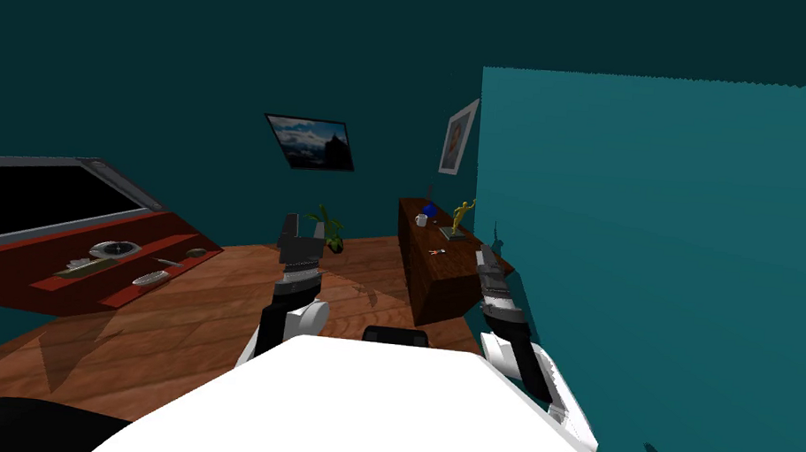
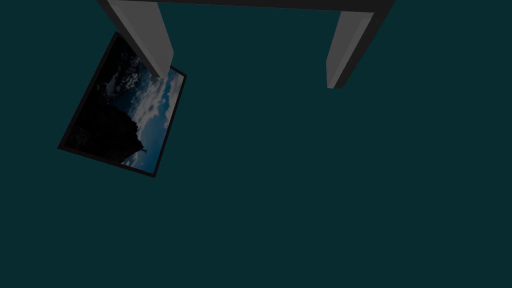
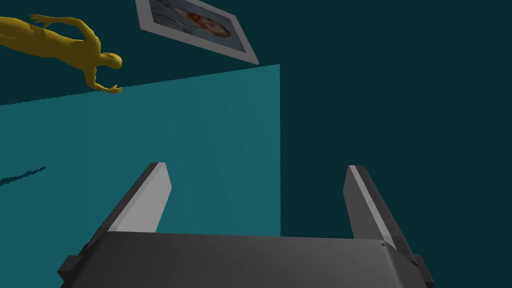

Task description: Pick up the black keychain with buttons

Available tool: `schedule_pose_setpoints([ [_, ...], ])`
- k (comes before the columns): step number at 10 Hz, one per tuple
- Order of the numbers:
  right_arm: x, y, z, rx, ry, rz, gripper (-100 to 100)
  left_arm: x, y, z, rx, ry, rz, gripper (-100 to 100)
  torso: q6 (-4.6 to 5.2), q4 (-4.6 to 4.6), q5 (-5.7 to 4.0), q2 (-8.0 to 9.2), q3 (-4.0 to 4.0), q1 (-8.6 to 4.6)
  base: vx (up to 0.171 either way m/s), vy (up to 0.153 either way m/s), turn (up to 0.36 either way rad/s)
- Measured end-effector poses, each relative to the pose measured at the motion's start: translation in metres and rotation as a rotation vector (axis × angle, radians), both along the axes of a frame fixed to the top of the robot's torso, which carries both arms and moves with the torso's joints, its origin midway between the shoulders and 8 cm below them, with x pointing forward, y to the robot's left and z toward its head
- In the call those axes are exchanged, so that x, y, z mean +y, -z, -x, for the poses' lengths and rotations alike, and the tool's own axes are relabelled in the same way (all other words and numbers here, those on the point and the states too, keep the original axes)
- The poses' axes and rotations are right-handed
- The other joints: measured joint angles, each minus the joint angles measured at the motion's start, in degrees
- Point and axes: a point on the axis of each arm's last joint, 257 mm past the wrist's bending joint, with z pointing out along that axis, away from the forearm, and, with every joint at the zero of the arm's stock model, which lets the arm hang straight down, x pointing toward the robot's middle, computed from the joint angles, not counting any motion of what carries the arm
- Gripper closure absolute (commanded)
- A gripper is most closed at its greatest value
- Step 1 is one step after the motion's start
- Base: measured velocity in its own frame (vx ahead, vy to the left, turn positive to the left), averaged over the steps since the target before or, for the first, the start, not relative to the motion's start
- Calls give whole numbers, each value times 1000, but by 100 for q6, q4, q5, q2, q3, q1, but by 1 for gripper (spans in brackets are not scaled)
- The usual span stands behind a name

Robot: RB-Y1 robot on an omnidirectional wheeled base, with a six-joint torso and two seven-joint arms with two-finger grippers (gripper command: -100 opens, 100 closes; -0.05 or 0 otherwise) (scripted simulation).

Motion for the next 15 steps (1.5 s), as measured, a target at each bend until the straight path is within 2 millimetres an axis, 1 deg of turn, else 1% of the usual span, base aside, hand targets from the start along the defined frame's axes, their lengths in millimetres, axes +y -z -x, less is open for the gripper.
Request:
schedule_pose_setpoints([
  [3, -5, 7, 0, 38, -3, 114, -100, 0, 0, 0, 0, 0, 0, 0, -2, 0, 0, 0, -1, -4, 22, 59, -46],
  [5, -14, 15, 0, 75, 7, 226, -100, 0, 0, 0, 0, 0, 0, 0, 0, -1, 2, -4, -2, 6, 27, 83, -63],
  [7, -18, 24, 1, 105, 5, 323, -100, 0, 0, 0, 0, 0, 0, 0, -1, -1, 1, -4, -2, 3, 32, 65, -40],
  [8, -20, 25, 2, 113, 3, 358, -100, 0, 0, 0, 0, 0, 0, 0, -2, -1, 1, -6, -3, -1, 39, 73, -60],
  [12, -31, 36, 1, 164, 3, 532, -100, 0, 0, 0, 0, 0, 0, 0, -2, -1, 1, -3, -2, -1, 25, 65, -39],
  [15, -42, 48, 3, 205, 1, 678, -100, 0, 0, 0, 0, 0, 0, 0, -1, -2, 0, -10, -6, -2, 36, 59, -32],
])
